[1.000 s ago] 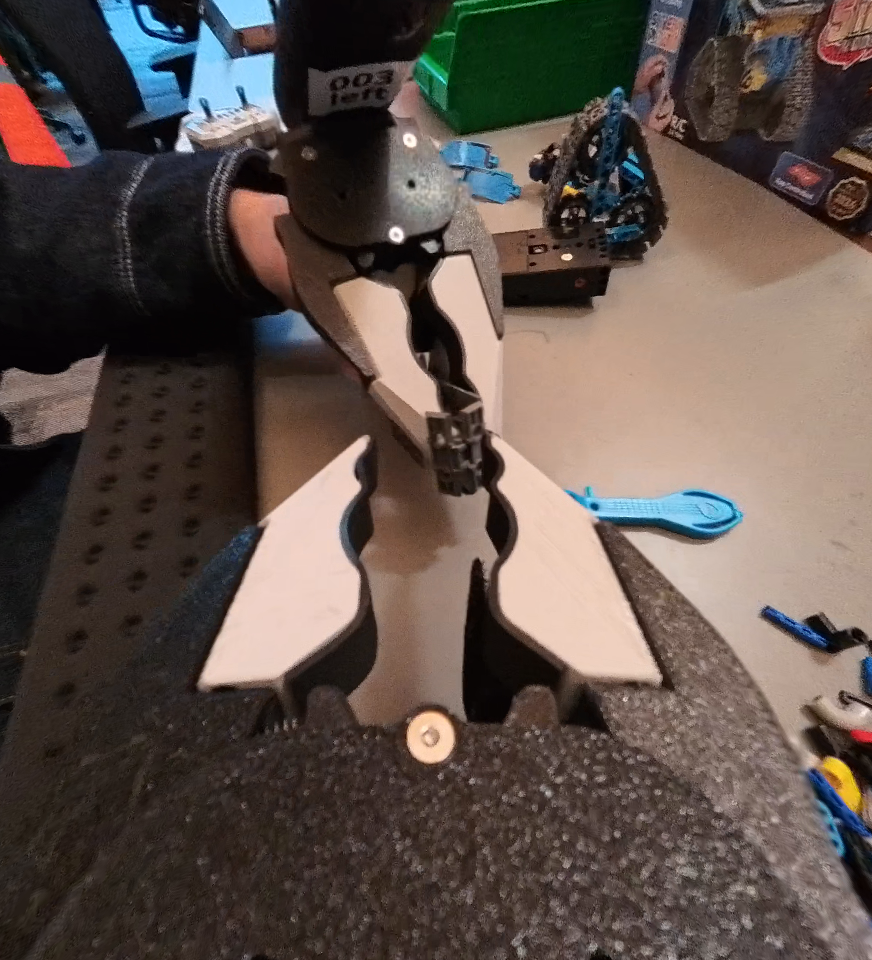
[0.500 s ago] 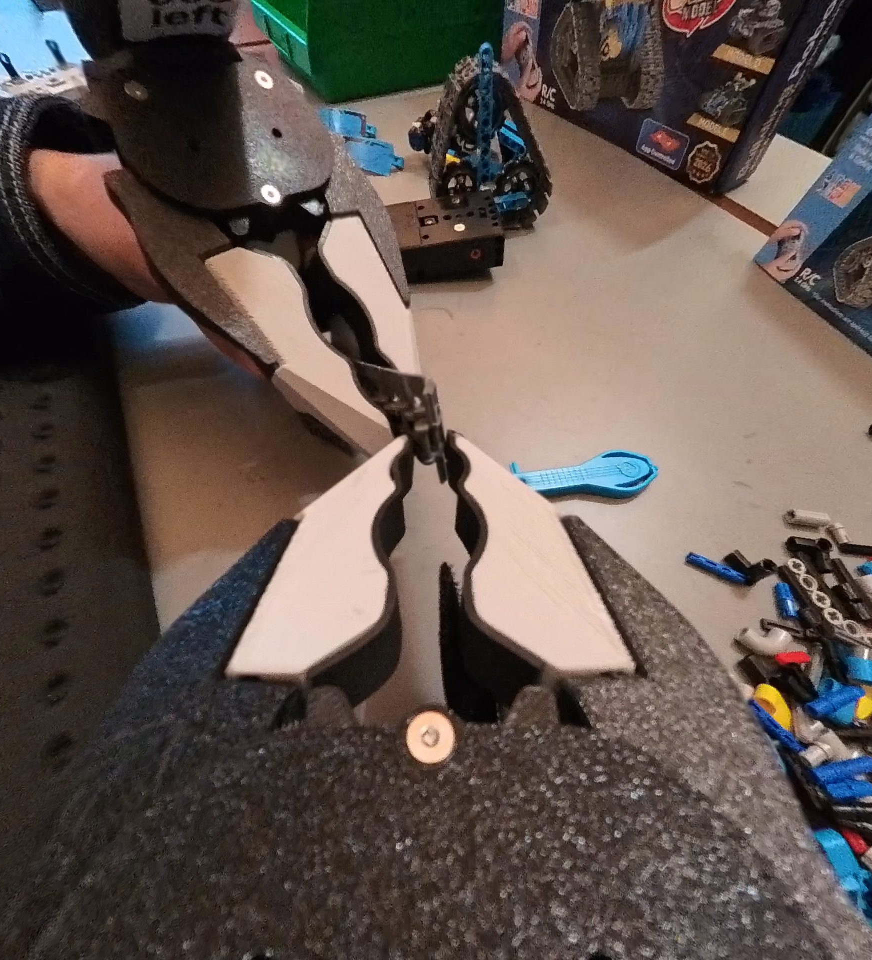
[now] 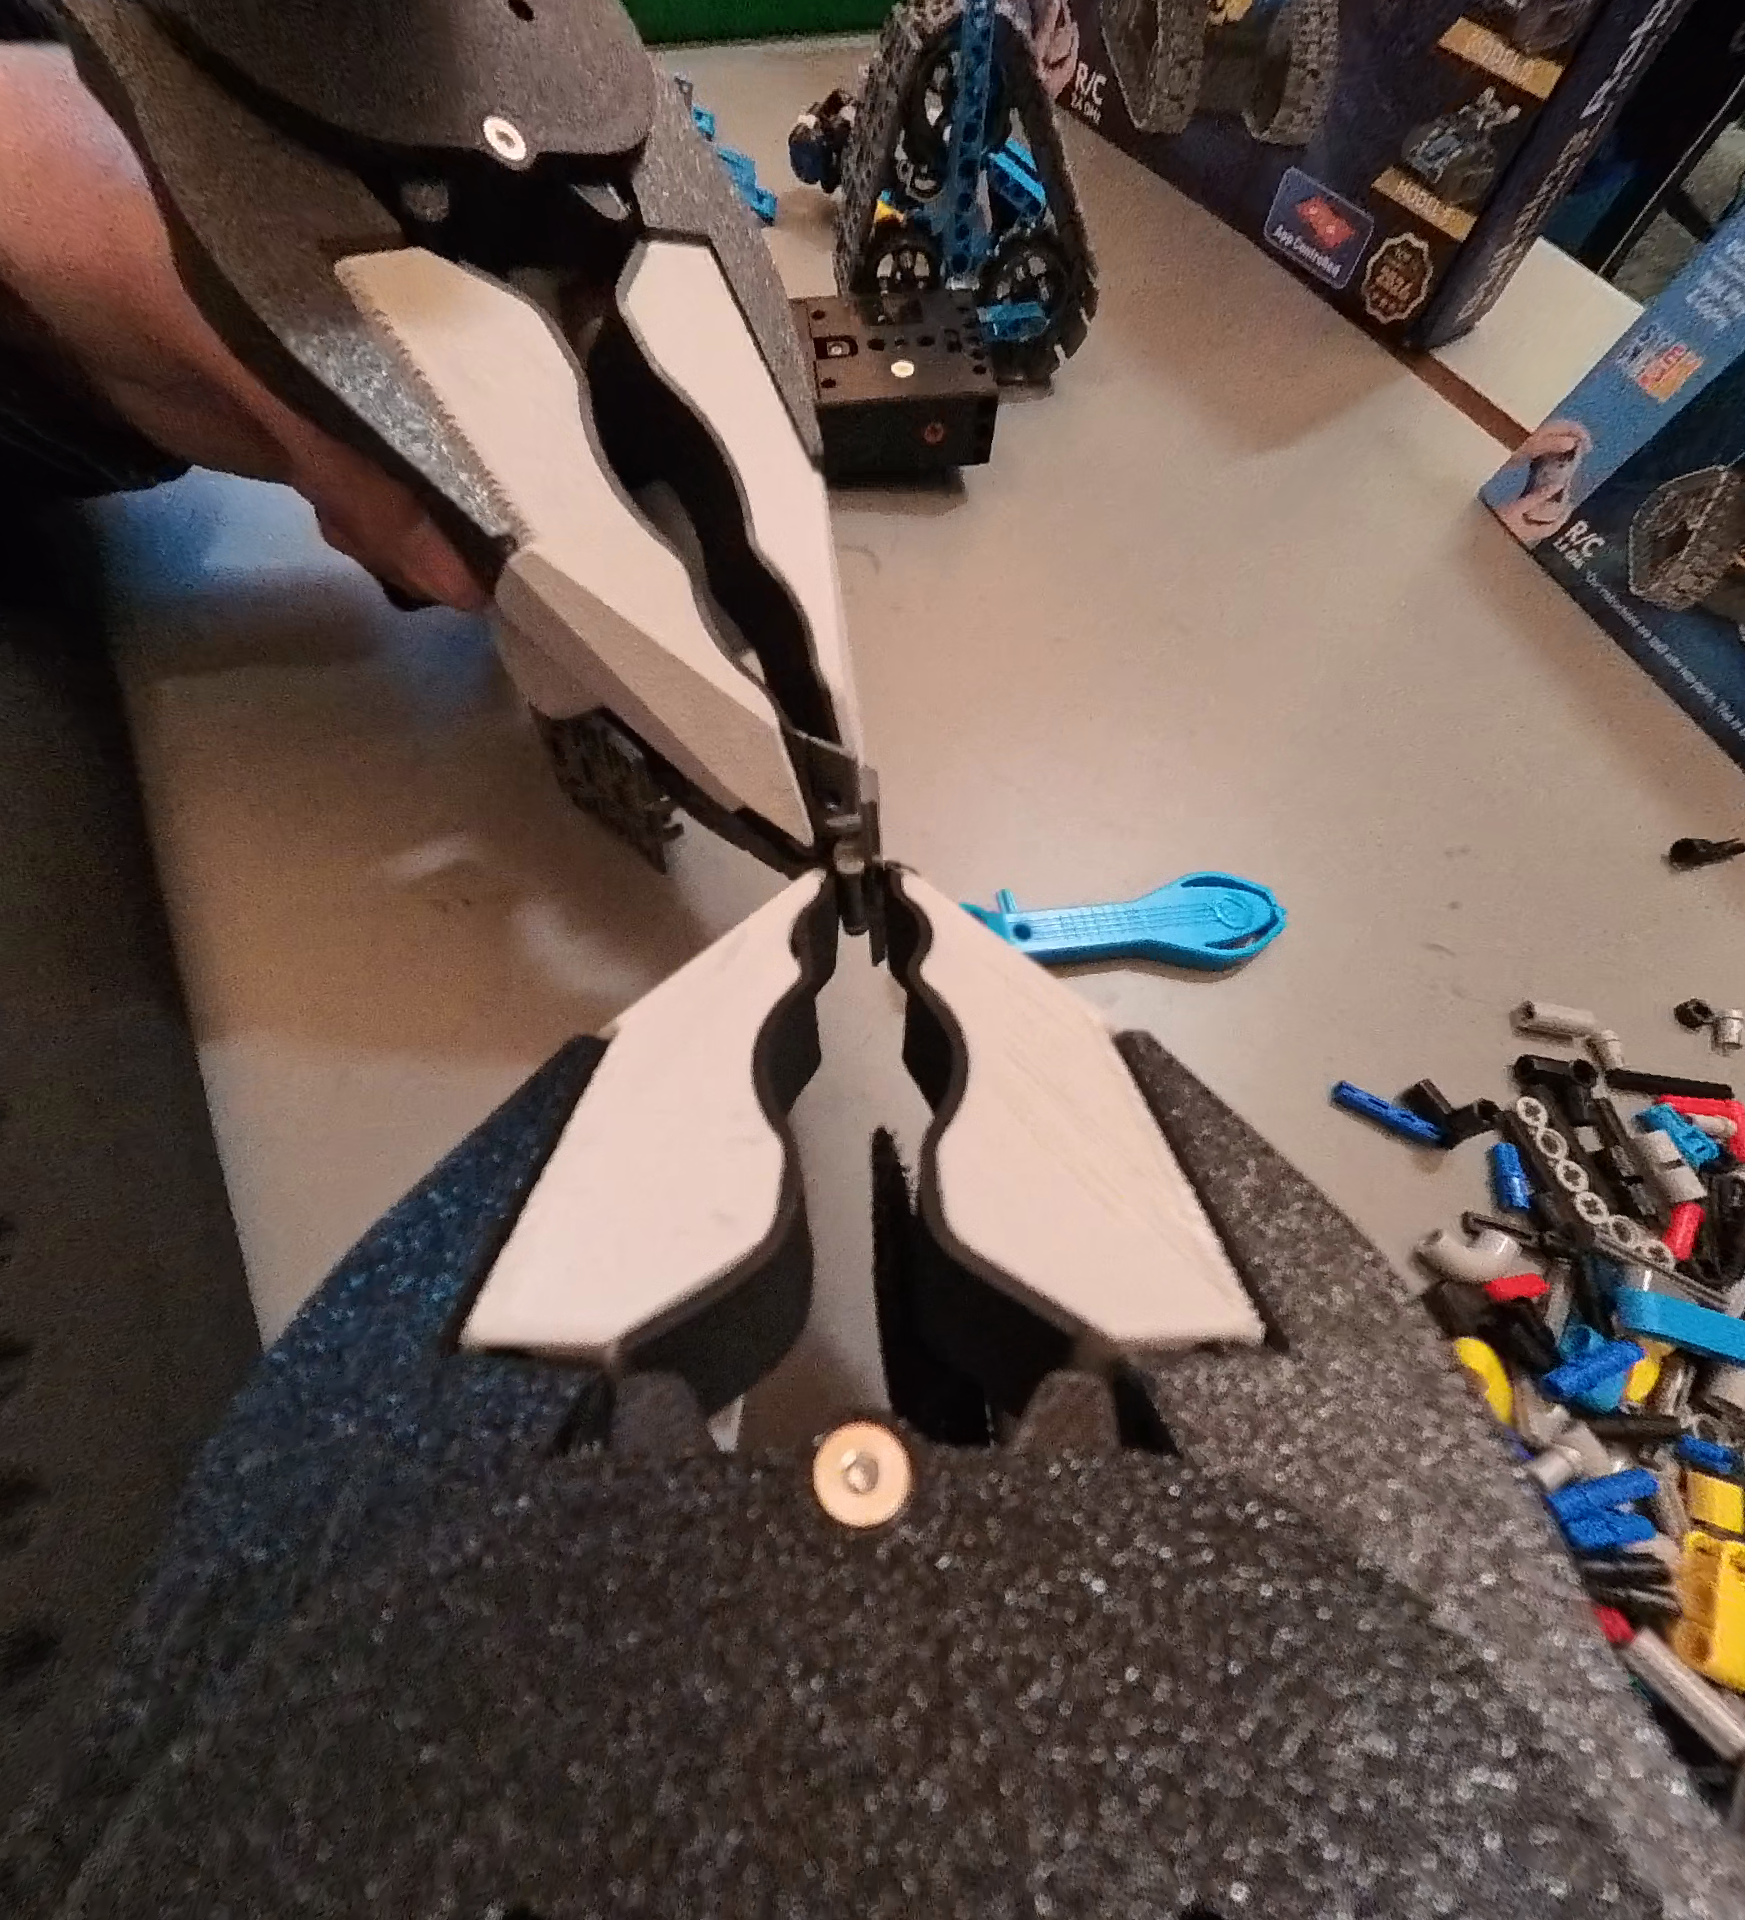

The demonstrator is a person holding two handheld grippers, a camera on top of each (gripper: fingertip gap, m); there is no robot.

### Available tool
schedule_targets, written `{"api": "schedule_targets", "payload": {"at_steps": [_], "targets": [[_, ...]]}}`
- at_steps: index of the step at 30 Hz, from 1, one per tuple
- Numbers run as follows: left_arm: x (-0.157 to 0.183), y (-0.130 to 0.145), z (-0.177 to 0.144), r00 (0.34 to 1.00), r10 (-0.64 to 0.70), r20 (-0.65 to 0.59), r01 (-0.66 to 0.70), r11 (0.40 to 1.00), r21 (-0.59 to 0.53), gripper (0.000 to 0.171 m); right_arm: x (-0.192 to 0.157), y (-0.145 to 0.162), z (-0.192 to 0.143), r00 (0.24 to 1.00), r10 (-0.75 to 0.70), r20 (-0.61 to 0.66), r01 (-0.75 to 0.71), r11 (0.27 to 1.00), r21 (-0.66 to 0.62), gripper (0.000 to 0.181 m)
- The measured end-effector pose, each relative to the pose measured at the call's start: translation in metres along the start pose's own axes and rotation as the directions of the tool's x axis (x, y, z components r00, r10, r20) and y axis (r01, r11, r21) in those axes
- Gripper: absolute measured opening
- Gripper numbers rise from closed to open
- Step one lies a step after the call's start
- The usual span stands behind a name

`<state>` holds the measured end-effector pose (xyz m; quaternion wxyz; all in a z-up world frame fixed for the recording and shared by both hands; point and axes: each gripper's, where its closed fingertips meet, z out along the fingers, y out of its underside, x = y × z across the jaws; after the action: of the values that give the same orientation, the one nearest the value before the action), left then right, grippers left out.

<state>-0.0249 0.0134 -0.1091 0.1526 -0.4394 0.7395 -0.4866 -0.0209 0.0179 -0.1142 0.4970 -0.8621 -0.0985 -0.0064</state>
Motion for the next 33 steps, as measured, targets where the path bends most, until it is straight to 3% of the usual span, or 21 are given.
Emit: {"api": "schedule_targets", "payload": {"at_steps": [6, 9, 11, 20, 28, 33], "targets": [[-0.006, 0.004, 0.0, 0.999, -0.008, 0.033, 0.008, 1.0, -0.022, 0.006, -0.001, -0.013, -0.008, 0.999, 0.036, 0.025, -0.038, 0.996, 0.081, 0.018], [-0.003, 0.003, 0.001, 1.0, 0.004, 0.024, -0.004, 1.0, -0.02, 0.006, -0.001, -0.009, -0.003, 0.998, 0.055, 0.04, -0.057, 0.997, 0.054, 0.014], [-0.002, 0.003, 0.003, 1.0, 0.009, 0.028, -0.008, 1.0, -0.023, 0.006, 0.0, -0.008, -0.002, 0.999, 0.033, 0.007, -0.033, 0.999, 0.039, 0.006], [-0.006, -0.004, -0.001, 0.999, -0.027, 0.027, 0.026, 0.999, 0.031, 0.007, 0.008, -0.011, -0.001, 0.988, -0.053, -0.147, 0.054, 0.999, 0.002, 0.006], [-0.016, 0.003, 0.0, 0.991, 0.05, 0.124, -0.049, 0.999, -0.013, 0.004, 0.005, -0.012, 0.002, 0.987, 0.149, -0.058, -0.147, 0.988, 0.047, 0.005], [-0.015, 0.018, 0.009, 0.983, 0.114, 0.147, -0.098, 0.989, -0.113, 0.005, 0.009, 0.007, 0.009, 0.982, 0.163, -0.097, -0.168, 0.984, -0.052, 0.001]]}}
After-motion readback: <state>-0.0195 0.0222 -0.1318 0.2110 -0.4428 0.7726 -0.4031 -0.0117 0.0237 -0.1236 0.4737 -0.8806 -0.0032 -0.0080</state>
